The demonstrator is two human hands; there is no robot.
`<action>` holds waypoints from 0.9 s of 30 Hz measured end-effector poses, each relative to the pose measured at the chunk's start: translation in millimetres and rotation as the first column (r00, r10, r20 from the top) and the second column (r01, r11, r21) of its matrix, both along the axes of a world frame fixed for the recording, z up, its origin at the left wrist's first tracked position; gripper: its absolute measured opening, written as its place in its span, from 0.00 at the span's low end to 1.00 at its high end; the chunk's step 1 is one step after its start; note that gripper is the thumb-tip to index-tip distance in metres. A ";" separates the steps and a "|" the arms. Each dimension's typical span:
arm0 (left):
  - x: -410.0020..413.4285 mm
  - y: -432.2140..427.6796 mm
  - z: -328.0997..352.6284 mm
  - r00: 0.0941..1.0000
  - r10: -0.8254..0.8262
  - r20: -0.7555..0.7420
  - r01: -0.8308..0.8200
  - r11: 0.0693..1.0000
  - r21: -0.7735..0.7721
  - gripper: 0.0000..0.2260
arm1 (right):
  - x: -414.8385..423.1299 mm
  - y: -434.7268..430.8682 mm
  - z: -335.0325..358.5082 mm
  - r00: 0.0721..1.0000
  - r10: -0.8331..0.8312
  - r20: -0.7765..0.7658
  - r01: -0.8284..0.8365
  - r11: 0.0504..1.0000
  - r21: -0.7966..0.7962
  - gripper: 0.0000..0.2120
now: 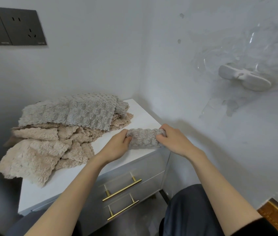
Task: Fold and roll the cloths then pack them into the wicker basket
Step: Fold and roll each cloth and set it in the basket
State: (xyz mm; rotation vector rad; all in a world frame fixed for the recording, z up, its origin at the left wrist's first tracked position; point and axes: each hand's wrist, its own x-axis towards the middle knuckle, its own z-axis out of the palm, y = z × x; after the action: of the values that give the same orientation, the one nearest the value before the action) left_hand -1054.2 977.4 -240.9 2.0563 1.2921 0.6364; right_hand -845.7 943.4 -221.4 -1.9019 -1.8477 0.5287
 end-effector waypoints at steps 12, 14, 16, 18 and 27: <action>37.1 -65.7 44.3 0.954 -0.171 0.245 0.166 0.985 0.042 0.07 | 34.6 -92.8 44.5 0.982 0.046 -0.182 -0.060 0.996 -0.072 0.06; 47.6 -74.2 47.2 0.946 -0.190 0.261 0.195 0.981 0.007 0.07 | 40.8 -113.5 47.8 0.974 0.058 -0.219 -0.089 0.987 -0.132 0.09; 60.7 -84.7 50.2 0.937 -0.228 0.263 0.236 0.972 0.004 0.07 | 47.9 -133.3 46.8 0.964 0.057 -0.261 -0.105 0.979 -0.177 0.15; 79.4 -97.0 51.4 0.926 -0.293 0.237 0.300 0.954 0.006 0.08 | 59.3 -155.7 40.2 0.953 0.014 -0.301 -0.077 0.977 -0.199 0.21; 151.3 -147.7 14.7 0.879 -0.449 0.160 0.468 0.877 -0.109 0.08 | 109.7 -241.2 -13.8 0.836 -0.155 -0.526 0.039 0.974 -0.225 0.21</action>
State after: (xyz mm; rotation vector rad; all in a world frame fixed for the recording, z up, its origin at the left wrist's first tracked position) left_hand -902.9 829.7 -226.1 2.0577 0.7080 0.4325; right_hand -736.0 702.2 -235.3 -1.7142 -1.3564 1.1301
